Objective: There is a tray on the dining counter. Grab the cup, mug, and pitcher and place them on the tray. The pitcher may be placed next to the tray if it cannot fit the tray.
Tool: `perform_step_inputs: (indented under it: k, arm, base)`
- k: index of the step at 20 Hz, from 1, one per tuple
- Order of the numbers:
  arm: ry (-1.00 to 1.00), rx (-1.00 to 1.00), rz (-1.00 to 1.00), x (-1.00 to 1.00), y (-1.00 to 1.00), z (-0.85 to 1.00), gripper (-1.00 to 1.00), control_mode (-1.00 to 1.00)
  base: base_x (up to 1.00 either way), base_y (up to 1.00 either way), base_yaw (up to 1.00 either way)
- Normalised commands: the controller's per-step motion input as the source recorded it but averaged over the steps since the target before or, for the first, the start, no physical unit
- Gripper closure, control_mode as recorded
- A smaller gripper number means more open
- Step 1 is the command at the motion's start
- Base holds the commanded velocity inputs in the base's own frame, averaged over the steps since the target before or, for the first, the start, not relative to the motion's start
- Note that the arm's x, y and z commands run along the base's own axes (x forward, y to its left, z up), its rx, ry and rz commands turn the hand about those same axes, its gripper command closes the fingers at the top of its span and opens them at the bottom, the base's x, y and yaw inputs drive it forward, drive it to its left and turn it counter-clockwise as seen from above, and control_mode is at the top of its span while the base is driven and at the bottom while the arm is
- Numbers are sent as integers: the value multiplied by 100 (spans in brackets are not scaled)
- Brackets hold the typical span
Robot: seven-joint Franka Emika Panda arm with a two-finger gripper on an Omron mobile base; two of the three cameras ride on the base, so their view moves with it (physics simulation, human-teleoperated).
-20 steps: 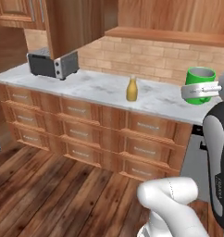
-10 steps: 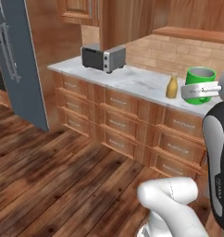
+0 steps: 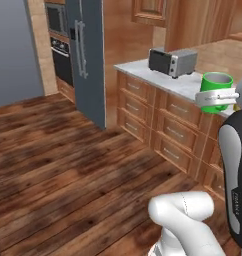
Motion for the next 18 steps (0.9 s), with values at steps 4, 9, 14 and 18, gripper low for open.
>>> perform_step_inputs:
  k: [4, 9, 14, 18]
  arm:
    - [0, 0, 0, 0, 0, 0, 100, 100]
    - [0, 0, 0, 0, 0, 0, 100, 100]
    - [0, 0, 0, 0, 0, 0, 100, 100]
    - [0, 0, 0, 0, 0, 0, 100, 100]
  base:
    - [-27, 24, 51]
    - [-27, 25, 50]
    - [-21, 35, 48]
    - [-12, 67, 41]
